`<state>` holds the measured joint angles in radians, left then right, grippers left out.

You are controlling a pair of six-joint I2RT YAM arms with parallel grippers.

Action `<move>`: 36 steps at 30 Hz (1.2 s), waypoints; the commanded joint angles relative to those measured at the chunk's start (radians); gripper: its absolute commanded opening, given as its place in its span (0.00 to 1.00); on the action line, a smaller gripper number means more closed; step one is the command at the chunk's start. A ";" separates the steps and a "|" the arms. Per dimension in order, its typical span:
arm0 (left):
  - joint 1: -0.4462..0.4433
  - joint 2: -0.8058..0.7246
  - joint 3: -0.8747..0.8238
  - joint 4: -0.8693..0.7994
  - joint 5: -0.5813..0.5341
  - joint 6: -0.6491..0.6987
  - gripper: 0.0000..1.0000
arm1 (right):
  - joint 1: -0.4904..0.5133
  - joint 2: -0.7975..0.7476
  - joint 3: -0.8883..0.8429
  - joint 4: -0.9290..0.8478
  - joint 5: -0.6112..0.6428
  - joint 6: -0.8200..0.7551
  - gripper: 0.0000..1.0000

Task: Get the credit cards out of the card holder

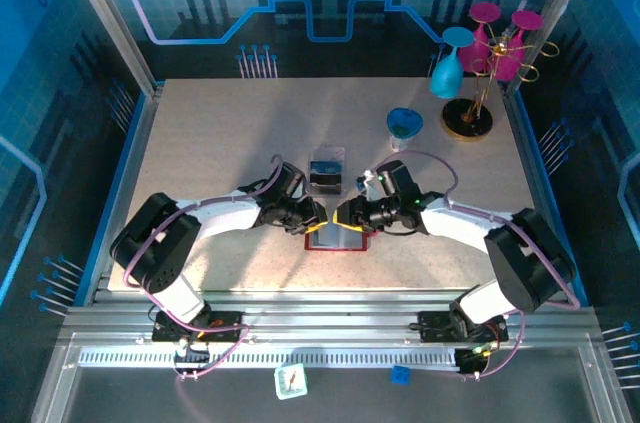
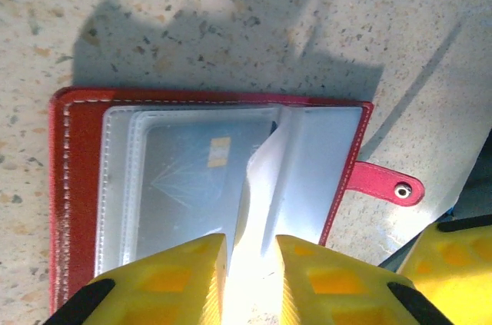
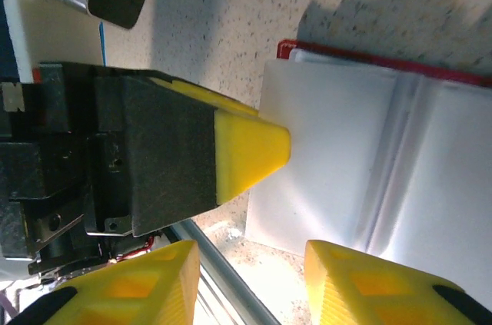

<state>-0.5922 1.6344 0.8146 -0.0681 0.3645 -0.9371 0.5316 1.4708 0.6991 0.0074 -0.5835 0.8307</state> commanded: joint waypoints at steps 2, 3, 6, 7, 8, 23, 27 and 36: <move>-0.017 -0.021 0.049 -0.031 0.025 0.012 0.25 | -0.053 -0.057 0.012 -0.111 0.021 -0.057 0.41; -0.020 -0.017 0.056 -0.034 0.027 0.014 0.26 | -0.061 -0.067 0.008 -0.117 0.021 -0.060 0.41; -0.031 -0.005 0.082 -0.044 0.030 0.019 0.27 | -0.091 -0.094 -0.004 -0.135 0.019 -0.071 0.41; -0.035 0.000 0.090 -0.046 0.029 0.019 0.27 | -0.101 -0.104 -0.009 -0.142 0.018 -0.075 0.41; -0.039 0.003 0.098 -0.046 0.030 0.019 0.28 | -0.112 -0.112 -0.011 -0.150 0.016 -0.079 0.41; -0.096 0.101 0.194 -0.040 0.034 0.014 0.41 | -0.205 -0.218 -0.053 -0.212 0.010 -0.110 0.41; -0.111 0.129 0.210 -0.029 0.039 0.009 0.42 | -0.217 -0.234 -0.064 -0.220 0.007 -0.111 0.41; -0.138 0.191 0.228 -0.002 0.049 -0.008 0.47 | -0.228 -0.254 -0.080 -0.227 0.005 -0.112 0.42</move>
<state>-0.7185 1.8011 1.0157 -0.0753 0.3847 -0.9413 0.3191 1.2362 0.6277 -0.1947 -0.5762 0.7349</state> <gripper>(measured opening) 0.464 0.417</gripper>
